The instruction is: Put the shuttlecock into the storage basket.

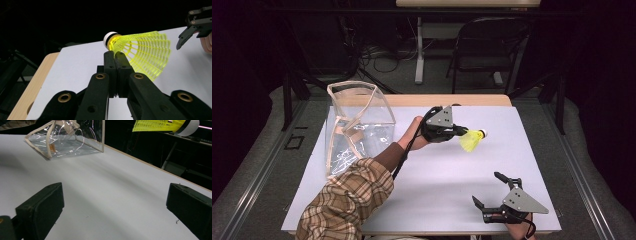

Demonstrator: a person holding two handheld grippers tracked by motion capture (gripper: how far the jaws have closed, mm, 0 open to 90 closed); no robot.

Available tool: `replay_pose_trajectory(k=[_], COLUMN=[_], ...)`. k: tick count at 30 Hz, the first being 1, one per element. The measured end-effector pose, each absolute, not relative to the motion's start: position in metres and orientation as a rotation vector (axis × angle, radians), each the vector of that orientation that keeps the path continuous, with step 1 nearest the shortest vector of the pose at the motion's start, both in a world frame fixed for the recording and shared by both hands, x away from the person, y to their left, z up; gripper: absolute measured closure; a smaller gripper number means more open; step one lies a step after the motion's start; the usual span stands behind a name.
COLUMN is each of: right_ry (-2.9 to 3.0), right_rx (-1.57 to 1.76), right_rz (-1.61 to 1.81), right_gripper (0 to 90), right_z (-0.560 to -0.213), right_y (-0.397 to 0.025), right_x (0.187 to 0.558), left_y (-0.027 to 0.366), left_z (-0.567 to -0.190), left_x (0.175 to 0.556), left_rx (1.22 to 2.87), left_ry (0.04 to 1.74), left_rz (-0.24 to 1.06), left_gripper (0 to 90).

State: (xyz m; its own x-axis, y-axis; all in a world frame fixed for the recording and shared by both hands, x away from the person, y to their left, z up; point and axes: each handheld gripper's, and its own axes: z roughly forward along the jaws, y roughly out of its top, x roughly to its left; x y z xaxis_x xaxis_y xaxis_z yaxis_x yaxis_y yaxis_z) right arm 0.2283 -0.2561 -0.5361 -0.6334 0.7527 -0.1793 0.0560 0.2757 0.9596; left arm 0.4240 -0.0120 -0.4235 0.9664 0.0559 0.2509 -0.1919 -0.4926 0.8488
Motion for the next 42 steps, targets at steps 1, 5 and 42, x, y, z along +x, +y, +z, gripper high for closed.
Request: replay_pose_trajectory(k=[1,5,42], right_ry=[1.909,1.910,1.915], right_rx=[0.725,0.726,0.728], right_rz=[1.400,1.399,1.395], right_gripper=[0.8,0.8,0.8], right_z=[-0.536,-0.536,-0.536], right_y=[-0.256,-0.256,-0.256], right_x=[0.228,0.228,0.228], left_y=[-0.011,-0.008,0.028], left_z=[-0.423,-0.420,-0.392], left_x=[0.424,0.425,0.438], left_rx=[2.066,2.060,2.022], left_ry=[-0.096,-0.089,-0.001], left_rz=[0.302,0.311,0.391], left_gripper=[89.7,89.7,89.8])
